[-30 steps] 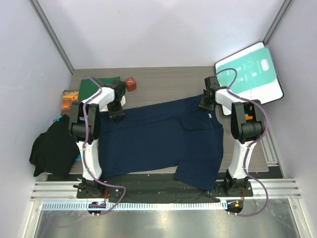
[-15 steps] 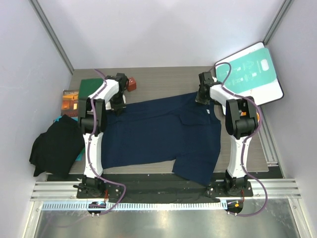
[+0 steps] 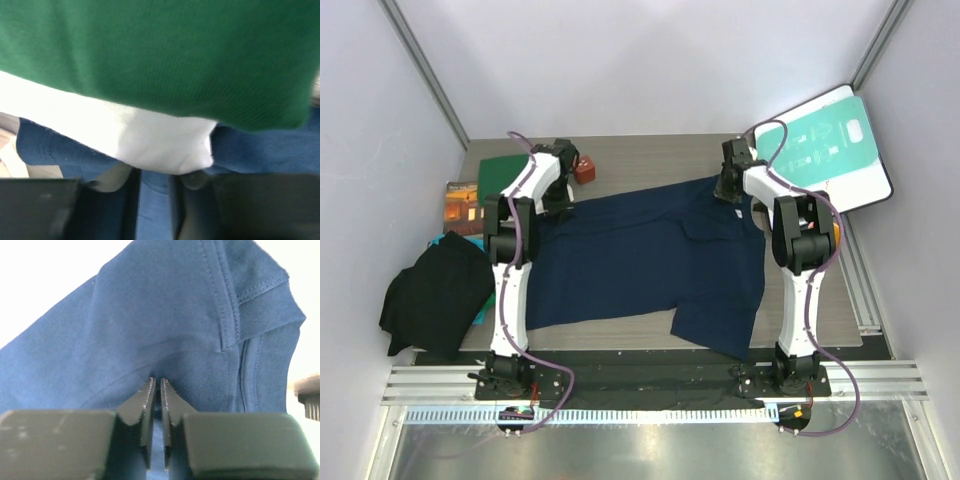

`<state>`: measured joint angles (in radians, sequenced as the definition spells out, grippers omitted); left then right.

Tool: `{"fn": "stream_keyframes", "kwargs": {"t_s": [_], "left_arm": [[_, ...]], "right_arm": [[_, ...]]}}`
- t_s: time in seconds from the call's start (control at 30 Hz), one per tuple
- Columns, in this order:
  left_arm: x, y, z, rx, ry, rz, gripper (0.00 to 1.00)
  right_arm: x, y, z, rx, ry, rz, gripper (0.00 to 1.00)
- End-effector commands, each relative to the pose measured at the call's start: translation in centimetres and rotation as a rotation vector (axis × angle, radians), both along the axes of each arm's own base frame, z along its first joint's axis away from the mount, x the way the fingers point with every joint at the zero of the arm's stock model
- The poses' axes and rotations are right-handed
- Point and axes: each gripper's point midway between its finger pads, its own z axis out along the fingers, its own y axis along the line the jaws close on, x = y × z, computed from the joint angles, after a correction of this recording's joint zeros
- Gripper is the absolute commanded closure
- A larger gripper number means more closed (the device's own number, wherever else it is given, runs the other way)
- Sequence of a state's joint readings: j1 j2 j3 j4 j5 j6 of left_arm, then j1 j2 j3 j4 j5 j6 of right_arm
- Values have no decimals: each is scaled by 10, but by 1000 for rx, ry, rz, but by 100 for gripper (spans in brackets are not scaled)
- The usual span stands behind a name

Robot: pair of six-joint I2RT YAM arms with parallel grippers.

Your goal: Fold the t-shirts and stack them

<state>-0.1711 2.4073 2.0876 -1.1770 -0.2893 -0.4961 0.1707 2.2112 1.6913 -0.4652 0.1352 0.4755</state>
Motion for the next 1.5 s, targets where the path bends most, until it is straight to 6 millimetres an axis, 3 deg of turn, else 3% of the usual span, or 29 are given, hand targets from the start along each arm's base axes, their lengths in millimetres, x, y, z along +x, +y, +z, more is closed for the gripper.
{"fn": "stream_keyframes", "kwargs": {"t_s": [0.0, 0.03, 0.1, 0.13, 0.27, 0.37, 0.5, 0.53, 0.57, 0.6, 0.63, 0.67, 0.7, 0.73, 0.77, 0.8, 0.83, 1.0, 1.07, 1.17, 1.27, 1.47], "left_arm": [[14, -6, 11, -84, -145, 21, 67], [15, -8, 40, -102, -216, 24, 66], [8, -10, 54, -128, -252, 34, 63], [8, -12, 78, -147, -305, 33, 62], [5, -11, 130, -161, -382, 29, 59], [-8, -6, 154, -143, -392, 29, 60], [-43, -9, 166, -185, -378, 24, 61], [-51, -13, 166, -209, -379, 28, 62], [-70, -12, 147, -210, -329, 33, 62], [-77, -14, 165, -239, -404, 32, 62], [-87, -18, 162, -271, -408, 45, 61], [-106, -17, 146, -278, -373, 53, 61], [-113, -19, 157, -302, -431, 51, 61], [-121, -19, 156, -312, -439, 57, 61], [-135, -21, 143, -327, -407, 64, 61], [-139, -23, 143, -341, -417, 59, 60], [-146, -24, 149, -357, -444, 48, 60], [-169, -25, 144, -351, -420, 27, 60], [-174, -26, 144, -356, -423, 21, 60], [-177, -27, 142, -366, -428, 23, 60], [-177, -29, 139, -378, -426, 19, 60], [-174, -30, 134, -370, -407, -5, 61]], "right_arm": [[-37, -3, 23, 35, -33, 17, 80], [-37, -3, 61, 52, -124, 7, 77], [-42, -6, 79, 50, -179, 9, 75], [-43, -9, 101, 35, -222, 13, 74], [-58, -22, 130, -24, -236, 7, 72], [-72, -28, 149, -43, -248, -3, 70], [-107, -28, 158, -23, -197, 15, 64], [-117, -31, 155, -32, -172, 15, 64], [-131, -35, 149, -41, -132, 11, 64], [-150, -40, 145, -51, -118, -4, 64], [-163, -42, 141, -51, -103, -15, 65], [-175, -43, 140, -40, -105, -24, 64], [-197, -45, 118, -28, -55, -33, 64], [-211, -39, 130, 33, -104, -46, 64], [-222, -38, 127, 56, -110, -58, 64], [-241, -40, 107, 61, -70, -74, 64], [-251, -42, 118, 91, -128, -109, 63], [-303, -42, 85, 150, -31, -174, 63], [-316, -36, 78, 177, 16, -170, 62], [-321, -30, 80, 199, 43, -201, 62], [-323, -29, 69, 225, 70, -257, 62], [-345, -22, 35, 326, 156, -431, 61]]}}
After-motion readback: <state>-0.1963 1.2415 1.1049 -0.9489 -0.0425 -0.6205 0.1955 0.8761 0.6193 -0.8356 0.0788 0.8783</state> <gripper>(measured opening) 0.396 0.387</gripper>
